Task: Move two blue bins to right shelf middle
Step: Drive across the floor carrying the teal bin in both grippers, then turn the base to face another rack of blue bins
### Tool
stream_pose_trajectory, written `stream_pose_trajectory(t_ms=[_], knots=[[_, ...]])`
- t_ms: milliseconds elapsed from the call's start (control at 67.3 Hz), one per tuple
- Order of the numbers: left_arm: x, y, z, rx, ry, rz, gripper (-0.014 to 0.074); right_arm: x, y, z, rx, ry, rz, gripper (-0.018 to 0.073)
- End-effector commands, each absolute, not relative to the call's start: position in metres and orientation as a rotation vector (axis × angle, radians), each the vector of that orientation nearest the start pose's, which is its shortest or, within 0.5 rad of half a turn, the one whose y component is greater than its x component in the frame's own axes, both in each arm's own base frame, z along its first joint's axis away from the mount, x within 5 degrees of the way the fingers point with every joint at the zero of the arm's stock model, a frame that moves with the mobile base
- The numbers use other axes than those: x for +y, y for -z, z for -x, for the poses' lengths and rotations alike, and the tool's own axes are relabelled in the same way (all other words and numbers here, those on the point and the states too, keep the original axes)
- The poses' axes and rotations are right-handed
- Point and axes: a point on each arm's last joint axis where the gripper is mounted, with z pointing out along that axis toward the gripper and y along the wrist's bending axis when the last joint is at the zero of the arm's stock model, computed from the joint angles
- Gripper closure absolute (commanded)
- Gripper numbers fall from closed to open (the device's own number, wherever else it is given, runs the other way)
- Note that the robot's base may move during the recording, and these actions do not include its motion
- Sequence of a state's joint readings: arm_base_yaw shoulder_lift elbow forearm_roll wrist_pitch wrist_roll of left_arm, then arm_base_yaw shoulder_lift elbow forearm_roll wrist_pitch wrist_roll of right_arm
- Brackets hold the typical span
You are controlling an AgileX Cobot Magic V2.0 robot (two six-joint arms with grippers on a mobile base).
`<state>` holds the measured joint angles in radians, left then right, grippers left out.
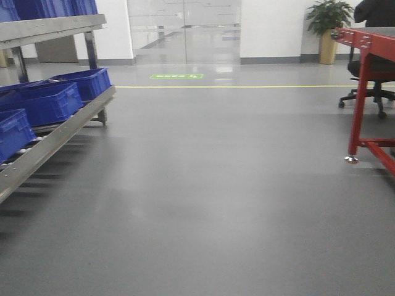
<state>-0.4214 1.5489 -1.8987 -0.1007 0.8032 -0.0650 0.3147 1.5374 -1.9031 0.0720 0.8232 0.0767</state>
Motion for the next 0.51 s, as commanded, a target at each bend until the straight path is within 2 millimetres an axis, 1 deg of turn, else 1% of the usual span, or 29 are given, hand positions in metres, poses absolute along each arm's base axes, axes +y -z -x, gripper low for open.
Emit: stream_pose_trajectory(t_ms=[0, 490], knots=[[-0.1478, -0.5118, -0.2951, 1.869, 0.537, -0.311, 0.0707, 0.1100, -0.5159, -0.3061, 1.863, -0.398, 0.222, 0.0711], [-0.1478, -0.5118, -0.2951, 1.869, 0.537, -0.311, 0.0707, 0.1100, -0.5159, -0.3061, 1.863, -0.398, 0.222, 0.0711]])
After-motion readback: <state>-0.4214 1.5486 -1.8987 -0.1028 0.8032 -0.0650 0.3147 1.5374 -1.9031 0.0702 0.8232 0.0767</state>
